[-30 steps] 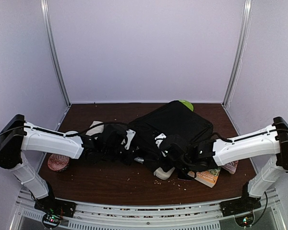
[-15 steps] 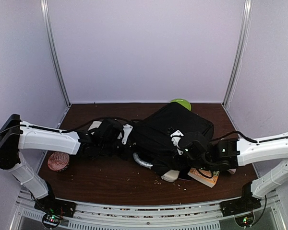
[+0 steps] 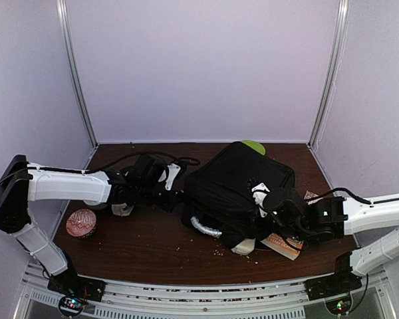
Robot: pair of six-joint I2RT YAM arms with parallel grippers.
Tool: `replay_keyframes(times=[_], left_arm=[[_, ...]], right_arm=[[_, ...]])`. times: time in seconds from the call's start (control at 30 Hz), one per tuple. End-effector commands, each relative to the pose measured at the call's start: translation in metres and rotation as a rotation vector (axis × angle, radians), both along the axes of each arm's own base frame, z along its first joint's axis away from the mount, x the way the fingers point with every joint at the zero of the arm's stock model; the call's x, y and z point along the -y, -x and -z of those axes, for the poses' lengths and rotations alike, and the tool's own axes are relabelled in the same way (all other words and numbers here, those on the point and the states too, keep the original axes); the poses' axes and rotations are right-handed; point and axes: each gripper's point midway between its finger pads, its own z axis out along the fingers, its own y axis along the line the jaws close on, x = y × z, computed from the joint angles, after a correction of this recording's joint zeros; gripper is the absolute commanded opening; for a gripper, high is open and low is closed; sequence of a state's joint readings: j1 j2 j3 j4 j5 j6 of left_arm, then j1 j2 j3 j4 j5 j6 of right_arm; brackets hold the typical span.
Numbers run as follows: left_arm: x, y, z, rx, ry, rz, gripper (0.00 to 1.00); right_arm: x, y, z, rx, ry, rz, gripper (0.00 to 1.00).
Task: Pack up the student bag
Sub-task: Unzip the student bag at the center of the board.
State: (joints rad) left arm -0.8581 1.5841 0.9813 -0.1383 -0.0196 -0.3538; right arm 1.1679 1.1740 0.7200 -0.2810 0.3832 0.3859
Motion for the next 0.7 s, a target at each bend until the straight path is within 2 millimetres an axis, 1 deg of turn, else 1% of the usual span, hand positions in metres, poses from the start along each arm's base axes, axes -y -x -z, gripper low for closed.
replay_keyframes(times=[0.0, 0.23, 0.37, 0.47, 0.57, 0.67], left_arm=[[-0.010, -0.029, 0.001, 0.014, -0.028, -0.055, 0.00], [0.010, -0.048, 0.007, 0.001, -0.023, -0.026, 0.00], [0.013, -0.060, 0.011, -0.007, -0.020, -0.027, 0.00], [0.010, -0.069, 0.015, -0.015, -0.018, -0.036, 0.00], [0.010, -0.075, 0.018, -0.016, -0.025, -0.030, 0.00], [0.015, -0.076, 0.024, -0.026, -0.038, -0.007, 0.00]], right_arm=[[0.034, 0.002, 0.020, -0.017, 0.097, 0.077, 0.00], [0.035, 0.009, 0.021, -0.032, 0.065, 0.054, 0.00], [0.036, 0.011, 0.020, -0.035, 0.056, 0.044, 0.00], [0.037, 0.013, 0.020, -0.041, 0.055, 0.040, 0.00], [0.038, 0.016, 0.022, -0.048, 0.052, 0.033, 0.00], [0.038, 0.018, 0.024, -0.052, 0.047, 0.021, 0.00]])
